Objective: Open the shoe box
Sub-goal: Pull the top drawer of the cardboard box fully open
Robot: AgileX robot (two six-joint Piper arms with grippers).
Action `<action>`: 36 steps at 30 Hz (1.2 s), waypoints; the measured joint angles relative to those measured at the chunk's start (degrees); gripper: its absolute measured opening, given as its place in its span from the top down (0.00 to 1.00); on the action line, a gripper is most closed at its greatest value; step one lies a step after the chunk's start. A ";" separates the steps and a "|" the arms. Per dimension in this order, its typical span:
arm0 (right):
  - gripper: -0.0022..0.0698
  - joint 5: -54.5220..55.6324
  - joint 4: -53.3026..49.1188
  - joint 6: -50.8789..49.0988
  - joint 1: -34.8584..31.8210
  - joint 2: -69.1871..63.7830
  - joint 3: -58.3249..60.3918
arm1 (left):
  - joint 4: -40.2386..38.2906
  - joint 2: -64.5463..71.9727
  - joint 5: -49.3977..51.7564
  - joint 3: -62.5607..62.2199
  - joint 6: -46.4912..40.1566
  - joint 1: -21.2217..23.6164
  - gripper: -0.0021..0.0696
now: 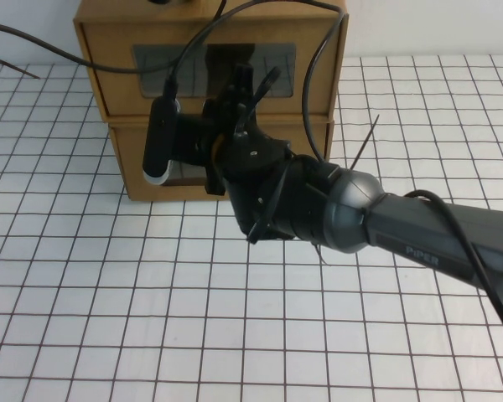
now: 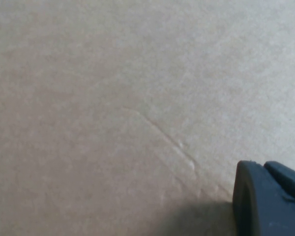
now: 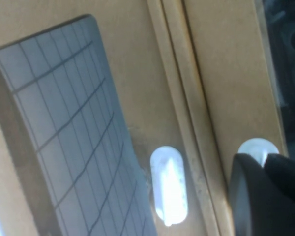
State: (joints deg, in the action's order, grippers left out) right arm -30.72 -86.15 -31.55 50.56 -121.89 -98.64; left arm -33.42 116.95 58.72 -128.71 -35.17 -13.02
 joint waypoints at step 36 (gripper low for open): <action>0.96 -6.47 11.34 3.36 13.51 17.56 22.08 | 0.00 0.00 0.17 0.00 0.11 0.43 0.97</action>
State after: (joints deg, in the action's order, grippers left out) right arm -37.19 -74.82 -28.19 64.07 -104.33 -76.56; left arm -33.42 116.95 58.88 -128.71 -35.06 -12.60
